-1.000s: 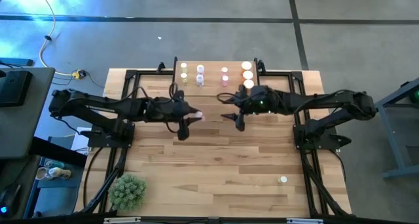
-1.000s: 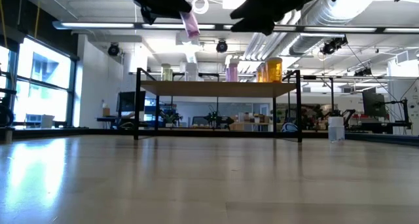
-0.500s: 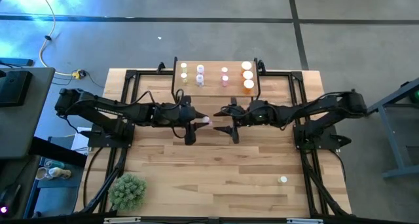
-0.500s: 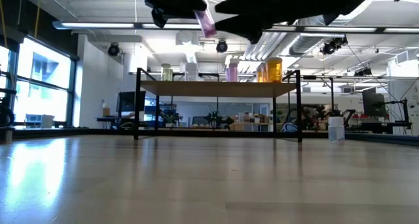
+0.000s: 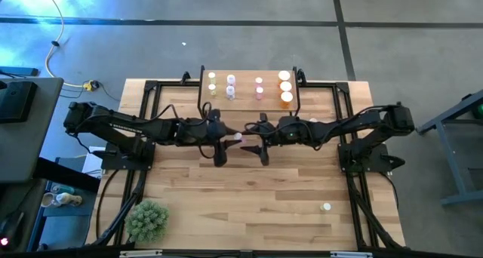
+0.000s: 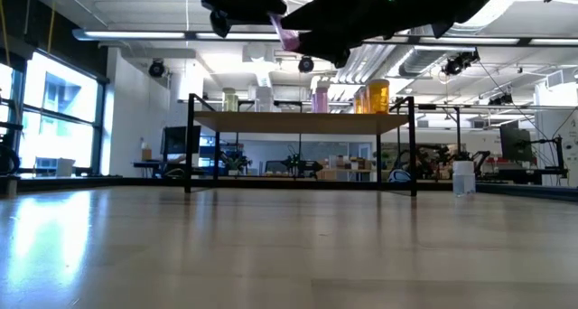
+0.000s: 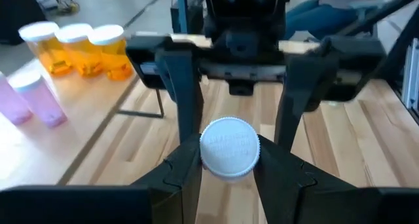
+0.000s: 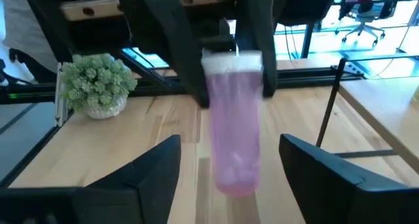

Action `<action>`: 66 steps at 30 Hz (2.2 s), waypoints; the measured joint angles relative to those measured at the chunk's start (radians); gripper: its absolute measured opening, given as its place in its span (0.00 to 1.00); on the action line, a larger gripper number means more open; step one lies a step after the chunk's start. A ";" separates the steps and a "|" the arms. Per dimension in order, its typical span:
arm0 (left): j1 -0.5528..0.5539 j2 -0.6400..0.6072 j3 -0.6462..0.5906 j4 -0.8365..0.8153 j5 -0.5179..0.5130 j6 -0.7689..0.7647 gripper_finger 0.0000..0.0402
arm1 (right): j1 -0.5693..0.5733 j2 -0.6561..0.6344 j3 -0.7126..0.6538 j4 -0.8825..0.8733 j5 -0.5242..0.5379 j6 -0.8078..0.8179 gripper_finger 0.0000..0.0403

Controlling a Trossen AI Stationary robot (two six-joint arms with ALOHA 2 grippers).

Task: Pick and place medicine bottles onto shelf by color
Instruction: Put the pink pill bottle aligned with the other pink pill bottles on the shelf

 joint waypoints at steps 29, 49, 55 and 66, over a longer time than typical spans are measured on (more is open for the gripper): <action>0.000 0.000 0.000 0.030 -0.040 0.098 0.36 | 0.000 0.000 0.000 0.003 0.028 0.005 0.22; 0.028 -0.101 0.001 -0.022 -0.038 0.089 0.55 | 0.008 -0.041 0.000 0.049 0.110 -0.026 0.22; 0.057 -0.115 0.001 -0.013 0.038 0.105 0.56 | 0.013 -0.055 0.001 0.145 0.108 -0.102 0.22; 0.099 -0.075 -0.001 0.148 0.243 0.128 0.56 | 0.018 -0.060 0.001 0.221 0.084 -0.179 0.22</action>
